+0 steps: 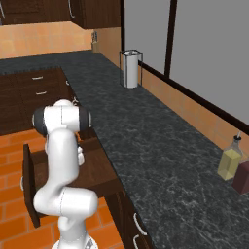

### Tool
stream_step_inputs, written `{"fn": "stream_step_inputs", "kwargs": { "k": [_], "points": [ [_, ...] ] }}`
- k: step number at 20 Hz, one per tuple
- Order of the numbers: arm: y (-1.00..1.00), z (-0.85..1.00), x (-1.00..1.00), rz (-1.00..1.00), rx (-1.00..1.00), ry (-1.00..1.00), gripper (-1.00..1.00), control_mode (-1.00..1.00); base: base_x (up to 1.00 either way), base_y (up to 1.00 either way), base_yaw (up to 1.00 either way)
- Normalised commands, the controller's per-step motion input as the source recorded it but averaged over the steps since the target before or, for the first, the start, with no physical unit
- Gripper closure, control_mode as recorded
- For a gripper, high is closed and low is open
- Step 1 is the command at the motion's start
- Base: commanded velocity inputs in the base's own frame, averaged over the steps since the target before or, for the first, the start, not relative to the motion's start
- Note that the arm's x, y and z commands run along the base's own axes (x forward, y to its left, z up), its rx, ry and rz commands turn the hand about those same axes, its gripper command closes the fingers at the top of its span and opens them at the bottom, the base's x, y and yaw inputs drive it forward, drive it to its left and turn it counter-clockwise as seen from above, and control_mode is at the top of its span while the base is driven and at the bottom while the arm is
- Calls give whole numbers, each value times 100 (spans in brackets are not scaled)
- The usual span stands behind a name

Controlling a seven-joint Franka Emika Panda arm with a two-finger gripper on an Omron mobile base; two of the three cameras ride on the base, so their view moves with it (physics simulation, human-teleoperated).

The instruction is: Take a straw from the drawer in front and place it inside the glass cup on the dining counter.

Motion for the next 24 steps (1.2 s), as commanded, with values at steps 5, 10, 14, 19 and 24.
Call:
{"fn": "stream_step_inputs", "kwargs": {
  "k": [5,10,14,19,24],
  "points": [
    [6,-34,22,0,0,0,-100,-100,0,0,0],
    [12,-34,14,0,0,0,-100,-100,0,0,0],
    [7,-37,6,0,0,0,-100,-100,0,0,0],
    [0,-42,0,0,0,0,100,-100,0,0,0],
    [0,-44,-8,0,0,0,100,-100,0,0,0]
  ]
}}
